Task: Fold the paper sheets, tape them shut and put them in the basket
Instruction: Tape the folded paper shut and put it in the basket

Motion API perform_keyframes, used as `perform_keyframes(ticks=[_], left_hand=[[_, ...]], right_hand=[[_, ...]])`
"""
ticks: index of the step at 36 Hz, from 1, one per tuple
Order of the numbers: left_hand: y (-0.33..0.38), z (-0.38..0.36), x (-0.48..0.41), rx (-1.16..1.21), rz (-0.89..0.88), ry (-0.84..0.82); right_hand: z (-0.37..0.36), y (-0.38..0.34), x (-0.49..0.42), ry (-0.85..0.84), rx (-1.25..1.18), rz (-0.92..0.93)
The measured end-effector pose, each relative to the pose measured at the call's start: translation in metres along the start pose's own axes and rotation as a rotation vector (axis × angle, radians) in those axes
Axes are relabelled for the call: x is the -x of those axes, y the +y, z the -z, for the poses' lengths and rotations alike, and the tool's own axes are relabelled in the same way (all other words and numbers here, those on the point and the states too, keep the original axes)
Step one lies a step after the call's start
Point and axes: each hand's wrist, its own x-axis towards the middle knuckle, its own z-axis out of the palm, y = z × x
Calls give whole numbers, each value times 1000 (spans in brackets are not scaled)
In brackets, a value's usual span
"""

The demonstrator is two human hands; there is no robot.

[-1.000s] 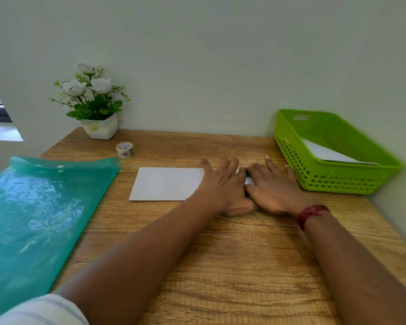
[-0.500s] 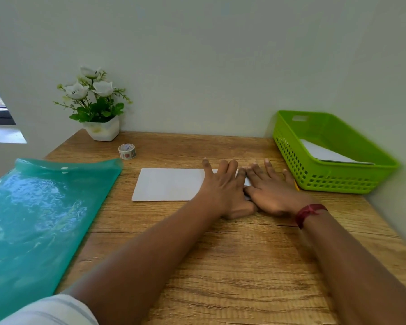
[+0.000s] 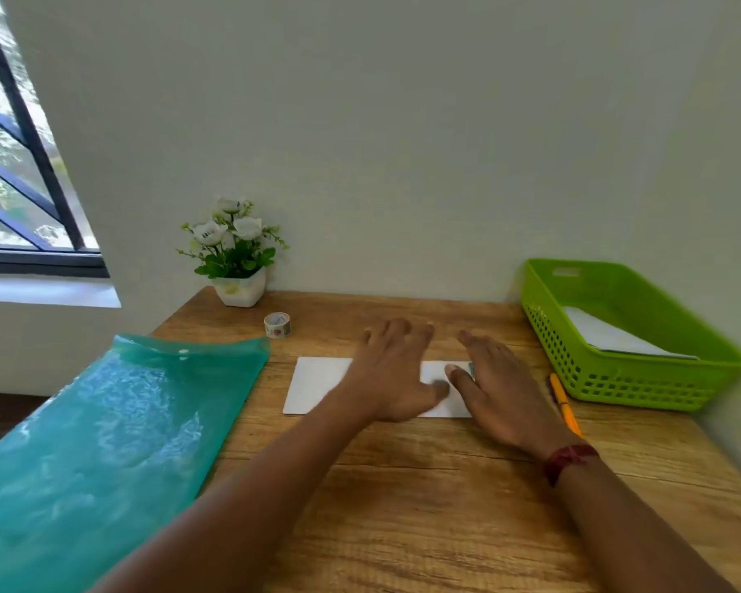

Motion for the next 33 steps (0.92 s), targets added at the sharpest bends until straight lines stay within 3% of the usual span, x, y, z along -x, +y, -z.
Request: perform_keyframes(ticks=[3,8,21,33], left_hand=[[-30,17,7,88,131,103],[-68,29,17,87,253,135],[-83,6,21,-292,300,-119],[-74,13,32,-143,304,-118]], right_hand=[[0,-18,4,99,-118,87],[-7,-42,16,59,-115,195],[-24,-54,15,-142,42,198],[-24,-52,15,-205,94,220]])
